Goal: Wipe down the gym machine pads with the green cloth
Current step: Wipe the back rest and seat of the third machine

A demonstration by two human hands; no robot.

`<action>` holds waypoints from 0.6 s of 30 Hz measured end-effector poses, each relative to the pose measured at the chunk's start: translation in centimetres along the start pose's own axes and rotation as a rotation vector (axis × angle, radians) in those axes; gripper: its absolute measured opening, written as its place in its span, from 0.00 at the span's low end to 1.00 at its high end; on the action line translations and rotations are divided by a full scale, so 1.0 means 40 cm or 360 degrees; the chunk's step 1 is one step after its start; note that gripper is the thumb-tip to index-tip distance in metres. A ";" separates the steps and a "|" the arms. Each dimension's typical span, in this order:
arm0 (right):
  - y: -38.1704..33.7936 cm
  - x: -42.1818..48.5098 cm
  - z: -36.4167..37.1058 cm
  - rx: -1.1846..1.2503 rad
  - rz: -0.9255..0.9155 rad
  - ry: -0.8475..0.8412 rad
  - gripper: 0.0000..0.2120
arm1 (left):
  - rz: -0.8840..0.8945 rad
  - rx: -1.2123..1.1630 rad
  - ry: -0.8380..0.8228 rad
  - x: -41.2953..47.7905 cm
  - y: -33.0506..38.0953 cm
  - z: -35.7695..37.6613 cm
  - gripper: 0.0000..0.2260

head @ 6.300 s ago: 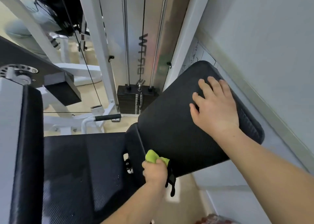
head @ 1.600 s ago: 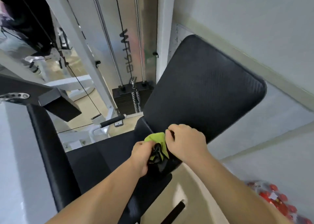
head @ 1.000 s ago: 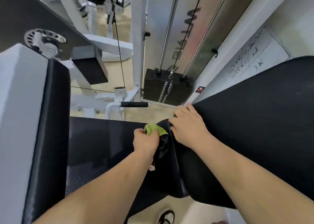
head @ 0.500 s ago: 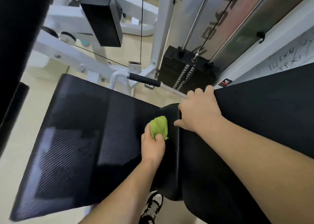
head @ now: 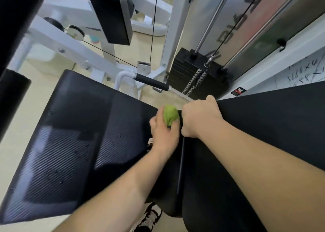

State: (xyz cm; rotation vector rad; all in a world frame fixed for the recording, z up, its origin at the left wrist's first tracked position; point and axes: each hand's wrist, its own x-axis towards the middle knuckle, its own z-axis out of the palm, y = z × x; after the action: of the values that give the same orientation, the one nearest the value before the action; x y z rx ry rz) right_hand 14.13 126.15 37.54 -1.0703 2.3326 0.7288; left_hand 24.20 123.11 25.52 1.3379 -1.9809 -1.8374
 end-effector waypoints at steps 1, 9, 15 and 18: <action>-0.001 0.004 0.003 0.0003 0.0005 0.0006 0.09 | 0.0050 0.0032 -0.0054 0.050 0.021 0.008 0.26; -0.003 0.019 0.027 -0.0066 0.0026 0.0110 0.19 | -0.0360 0.0113 -0.0077 -0.019 -0.235 -0.059 0.28; -0.010 0.023 0.041 -0.0107 0.0026 0.0190 0.23 | -0.1051 0.0101 0.0012 -0.344 -0.360 -0.125 0.24; -0.009 0.022 0.042 -0.0122 0.0027 0.0185 0.23 | -0.0608 -0.0023 0.0054 -0.350 -0.208 -0.113 0.21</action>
State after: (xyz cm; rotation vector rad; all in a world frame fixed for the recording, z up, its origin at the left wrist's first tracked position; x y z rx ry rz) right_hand 14.21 126.55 35.63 -1.1562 2.4311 0.7877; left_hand 39.61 130.05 25.93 1.8334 -1.7856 -1.9537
